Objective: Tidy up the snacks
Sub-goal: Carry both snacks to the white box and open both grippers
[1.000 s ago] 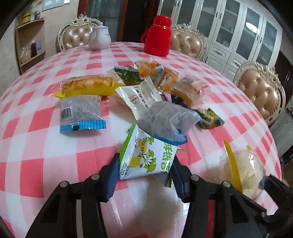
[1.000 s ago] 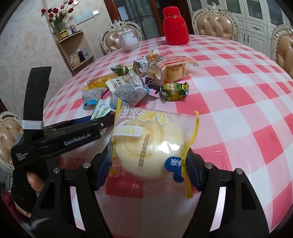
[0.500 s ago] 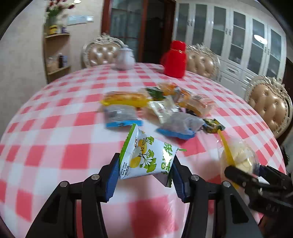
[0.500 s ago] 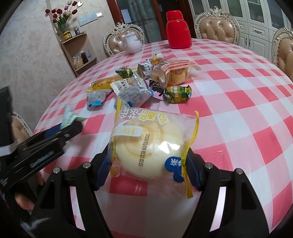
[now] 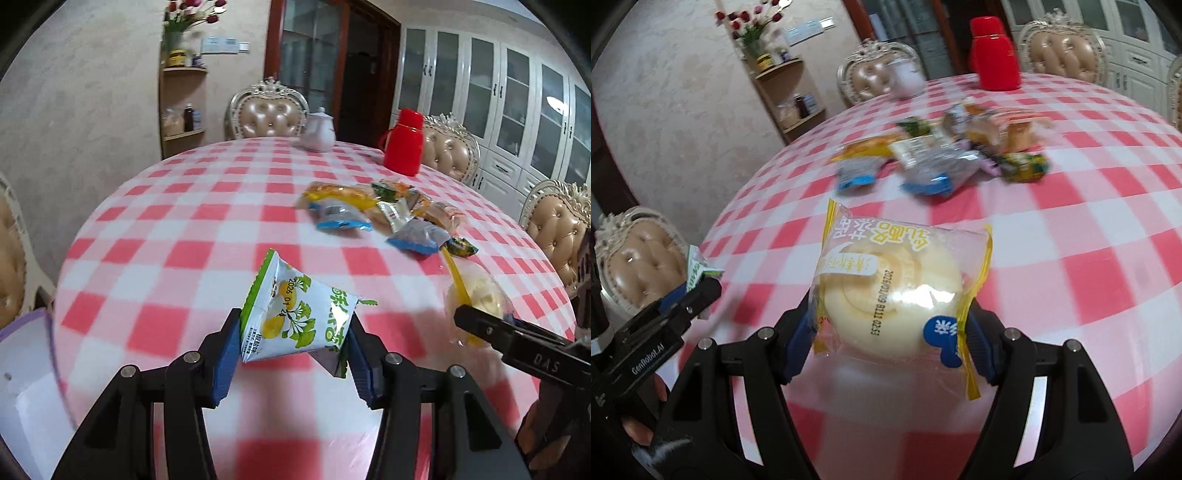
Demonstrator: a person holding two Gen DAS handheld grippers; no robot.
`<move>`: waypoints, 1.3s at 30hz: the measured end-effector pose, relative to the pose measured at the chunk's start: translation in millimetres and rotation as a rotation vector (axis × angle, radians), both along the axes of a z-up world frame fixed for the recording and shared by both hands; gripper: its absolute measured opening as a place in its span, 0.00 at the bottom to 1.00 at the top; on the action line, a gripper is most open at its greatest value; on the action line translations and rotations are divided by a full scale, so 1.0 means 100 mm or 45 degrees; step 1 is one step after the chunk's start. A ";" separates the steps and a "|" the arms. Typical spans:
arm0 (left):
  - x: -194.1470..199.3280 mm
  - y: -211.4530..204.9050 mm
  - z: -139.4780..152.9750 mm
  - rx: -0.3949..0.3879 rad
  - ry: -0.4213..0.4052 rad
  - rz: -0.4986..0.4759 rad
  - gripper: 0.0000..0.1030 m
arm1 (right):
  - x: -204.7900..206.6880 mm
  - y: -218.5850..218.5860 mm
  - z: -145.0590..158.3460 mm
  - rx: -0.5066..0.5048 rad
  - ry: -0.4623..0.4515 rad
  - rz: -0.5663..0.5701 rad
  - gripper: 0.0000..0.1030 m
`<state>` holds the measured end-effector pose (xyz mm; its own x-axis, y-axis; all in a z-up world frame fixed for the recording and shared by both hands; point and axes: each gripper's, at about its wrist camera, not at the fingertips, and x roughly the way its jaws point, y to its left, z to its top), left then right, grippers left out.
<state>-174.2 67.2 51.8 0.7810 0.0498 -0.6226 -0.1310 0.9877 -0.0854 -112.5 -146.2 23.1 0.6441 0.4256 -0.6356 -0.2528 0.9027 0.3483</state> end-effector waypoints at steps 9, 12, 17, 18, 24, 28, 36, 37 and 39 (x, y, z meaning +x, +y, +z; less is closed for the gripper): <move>-0.65 0.49 0.05 0.000 -0.015 0.102 0.52 | -0.36 0.78 0.01 -0.049 -0.024 0.239 0.72; -0.86 0.67 0.05 0.004 -0.008 0.135 0.52 | -0.48 0.98 0.03 -0.070 -0.036 0.299 0.72; -1.22 1.02 0.00 -0.010 0.009 0.221 0.53 | -0.69 1.33 0.08 -0.100 -0.068 0.407 0.72; -1.28 1.10 -0.01 -0.007 0.016 0.244 0.53 | -0.74 1.40 0.10 -0.107 -0.076 0.431 0.72; -1.74 1.71 -0.12 -0.014 0.053 0.417 0.53 | -1.09 1.91 0.16 -0.152 -0.122 0.616 0.72; -2.01 2.03 -0.11 -0.001 0.034 0.528 0.53 | -1.29 2.31 0.14 -0.174 -0.130 0.757 0.72; -2.20 2.39 -0.16 0.050 0.038 0.678 0.55 | -1.71 3.00 0.06 -0.240 -0.148 0.987 0.72; -2.21 2.43 -0.18 0.050 0.048 0.698 0.56 | -1.77 3.07 0.05 -0.249 -0.155 1.016 0.73; -2.22 2.48 -0.22 0.056 0.069 0.736 0.60 | -1.84 3.21 0.03 -0.263 -0.163 1.069 0.76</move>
<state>-396.1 315.0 30.3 0.5863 0.4851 -0.6488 -0.6530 0.7570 -0.0240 -296.5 174.5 26.0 0.2414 0.6756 -0.6966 -0.8884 0.4427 0.1215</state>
